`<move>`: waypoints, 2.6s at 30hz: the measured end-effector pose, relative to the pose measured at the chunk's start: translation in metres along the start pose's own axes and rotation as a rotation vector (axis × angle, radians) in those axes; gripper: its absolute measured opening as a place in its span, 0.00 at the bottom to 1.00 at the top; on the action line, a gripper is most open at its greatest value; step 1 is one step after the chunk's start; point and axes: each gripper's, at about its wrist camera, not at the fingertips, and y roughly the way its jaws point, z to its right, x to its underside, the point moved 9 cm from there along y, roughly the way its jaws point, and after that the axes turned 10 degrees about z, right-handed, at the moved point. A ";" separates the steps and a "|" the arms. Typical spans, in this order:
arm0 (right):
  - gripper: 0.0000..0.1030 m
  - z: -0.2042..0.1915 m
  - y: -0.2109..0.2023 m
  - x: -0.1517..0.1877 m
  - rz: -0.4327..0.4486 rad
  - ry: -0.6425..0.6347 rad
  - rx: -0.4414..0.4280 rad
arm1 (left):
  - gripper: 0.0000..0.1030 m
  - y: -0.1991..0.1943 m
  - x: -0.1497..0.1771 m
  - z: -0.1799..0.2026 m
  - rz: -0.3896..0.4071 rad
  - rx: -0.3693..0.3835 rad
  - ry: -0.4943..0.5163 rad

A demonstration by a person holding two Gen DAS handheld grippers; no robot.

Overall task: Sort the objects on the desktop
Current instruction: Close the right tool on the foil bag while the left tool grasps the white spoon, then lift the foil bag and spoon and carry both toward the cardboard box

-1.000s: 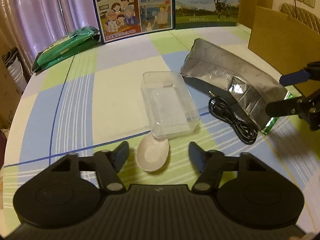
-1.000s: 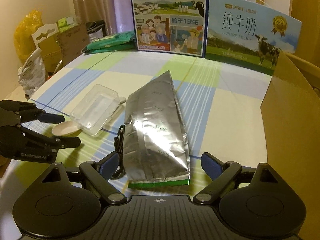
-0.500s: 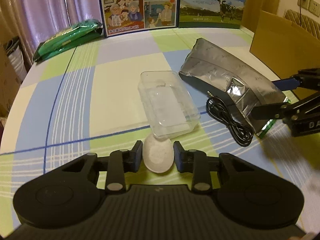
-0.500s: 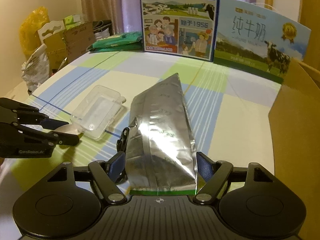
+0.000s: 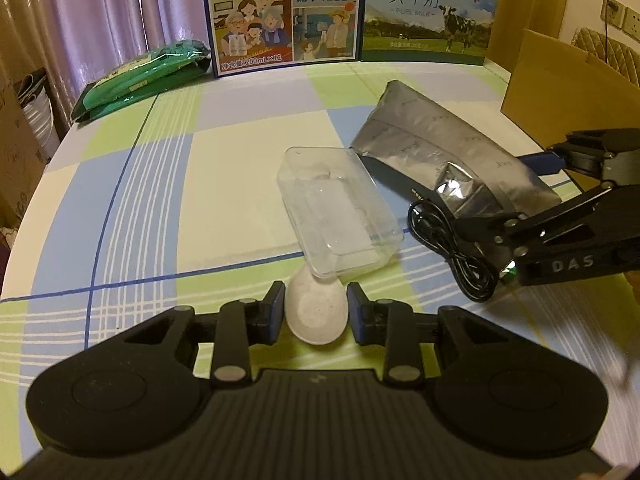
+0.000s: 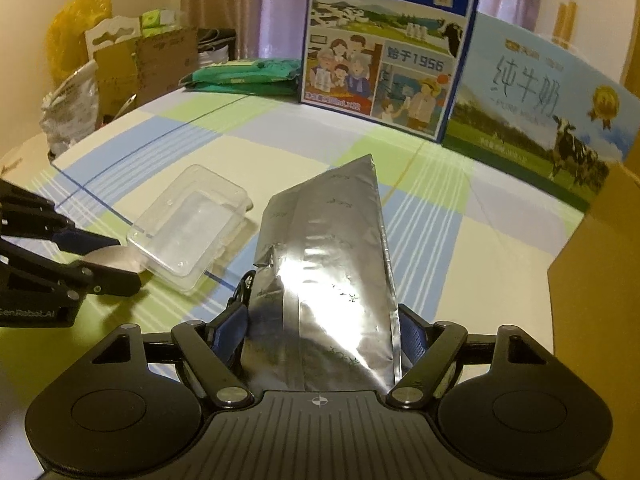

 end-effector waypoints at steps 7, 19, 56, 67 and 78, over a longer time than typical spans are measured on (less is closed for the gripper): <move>0.55 0.003 -0.003 -0.001 0.005 0.007 0.020 | 0.27 -0.002 0.001 0.004 -0.014 -0.012 0.021; 0.47 0.006 -0.036 0.003 -0.061 0.193 0.014 | 0.27 -0.027 0.020 0.008 -0.066 -0.021 0.012; 0.81 -0.024 -0.168 0.085 -0.067 0.404 0.087 | 0.32 -0.120 0.094 0.097 -0.088 0.004 0.090; 0.81 -0.031 -0.158 0.077 -0.043 0.382 0.074 | 0.27 -0.114 0.087 0.071 -0.076 -0.082 -0.026; 0.83 -0.038 -0.133 0.072 -0.070 0.332 0.078 | 0.27 -0.111 0.086 0.068 -0.073 -0.066 -0.075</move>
